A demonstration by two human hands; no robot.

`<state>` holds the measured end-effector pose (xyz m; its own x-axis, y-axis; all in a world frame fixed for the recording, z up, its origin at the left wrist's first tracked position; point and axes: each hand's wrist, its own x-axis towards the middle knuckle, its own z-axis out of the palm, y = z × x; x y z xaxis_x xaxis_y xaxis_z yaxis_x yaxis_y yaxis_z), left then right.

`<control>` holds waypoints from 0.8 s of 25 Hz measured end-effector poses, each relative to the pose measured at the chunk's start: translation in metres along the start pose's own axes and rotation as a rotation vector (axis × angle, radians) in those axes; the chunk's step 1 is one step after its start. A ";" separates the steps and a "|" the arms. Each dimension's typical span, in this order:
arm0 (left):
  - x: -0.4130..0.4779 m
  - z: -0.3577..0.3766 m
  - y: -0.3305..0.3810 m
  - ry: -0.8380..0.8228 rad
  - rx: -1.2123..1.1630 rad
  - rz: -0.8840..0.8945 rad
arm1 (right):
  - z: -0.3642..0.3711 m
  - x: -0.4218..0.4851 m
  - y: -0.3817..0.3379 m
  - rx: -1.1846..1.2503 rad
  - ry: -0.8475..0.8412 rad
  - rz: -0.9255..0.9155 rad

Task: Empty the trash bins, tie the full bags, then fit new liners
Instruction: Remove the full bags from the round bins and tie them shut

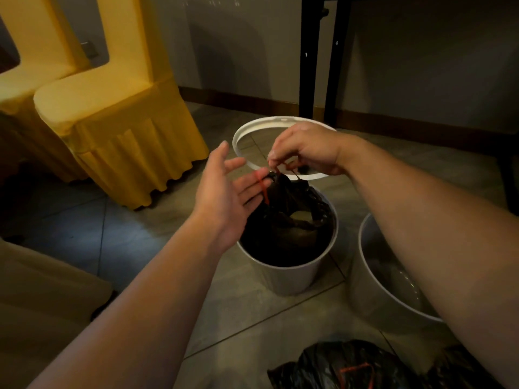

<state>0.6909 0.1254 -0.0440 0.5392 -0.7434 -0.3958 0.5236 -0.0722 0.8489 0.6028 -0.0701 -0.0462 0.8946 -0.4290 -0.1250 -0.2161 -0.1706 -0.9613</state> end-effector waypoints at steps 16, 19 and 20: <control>0.021 0.001 -0.004 0.120 -0.158 -0.081 | 0.011 -0.001 0.023 0.018 -0.088 0.046; 0.021 0.006 -0.008 0.136 -0.085 -0.136 | 0.012 0.004 0.017 0.026 -0.014 0.047; 0.023 0.007 -0.007 0.143 -0.085 -0.136 | 0.011 0.004 0.016 0.017 0.018 0.054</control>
<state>0.6948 0.1045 -0.0569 0.5446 -0.6285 -0.5553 0.6481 -0.1049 0.7543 0.6076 -0.0647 -0.0653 0.8745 -0.4532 -0.1729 -0.2573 -0.1313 -0.9574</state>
